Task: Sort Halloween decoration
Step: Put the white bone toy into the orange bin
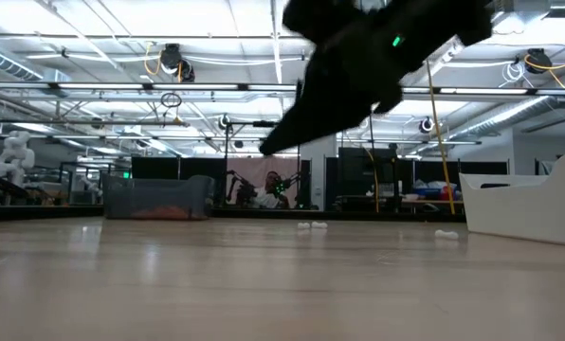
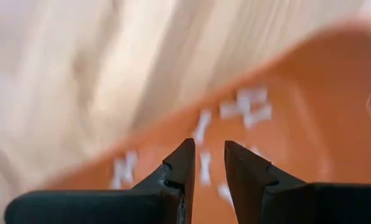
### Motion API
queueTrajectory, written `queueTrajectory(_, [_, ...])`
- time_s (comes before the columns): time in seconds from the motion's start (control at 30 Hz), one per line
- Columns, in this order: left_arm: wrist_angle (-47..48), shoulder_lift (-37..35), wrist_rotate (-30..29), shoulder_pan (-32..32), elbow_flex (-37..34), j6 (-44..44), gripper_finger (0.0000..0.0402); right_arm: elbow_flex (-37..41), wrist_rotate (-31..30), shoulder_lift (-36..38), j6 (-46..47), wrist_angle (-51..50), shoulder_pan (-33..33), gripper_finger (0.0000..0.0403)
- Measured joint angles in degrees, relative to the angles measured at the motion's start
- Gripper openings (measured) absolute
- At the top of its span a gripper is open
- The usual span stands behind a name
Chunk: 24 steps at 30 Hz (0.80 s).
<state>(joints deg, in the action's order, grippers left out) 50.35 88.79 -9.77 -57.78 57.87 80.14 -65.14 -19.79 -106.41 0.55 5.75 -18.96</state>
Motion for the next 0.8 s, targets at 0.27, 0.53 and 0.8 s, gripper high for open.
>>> queueTrajectory(0.27, [-0.3,-0.8,-26.9,0.0,0.0,-12.0,0.0083,0.0,0.2,0.1,5.1,-11.6,11.2,0.0247])
queueTrajectory(0.53, [-0.4,-0.8,-49.5,0.2,0.0,-13.6,0.0084,0.0,9.3,0.0,-1.9,-19.2,17.3,0.0247])
queueTrajectory(0.8, [-2.8,-0.6,-54.0,1.8,0.0,-18.3,0.0084,0.0,11.1,0.0,1.6,-19.4,22.4,0.0247])
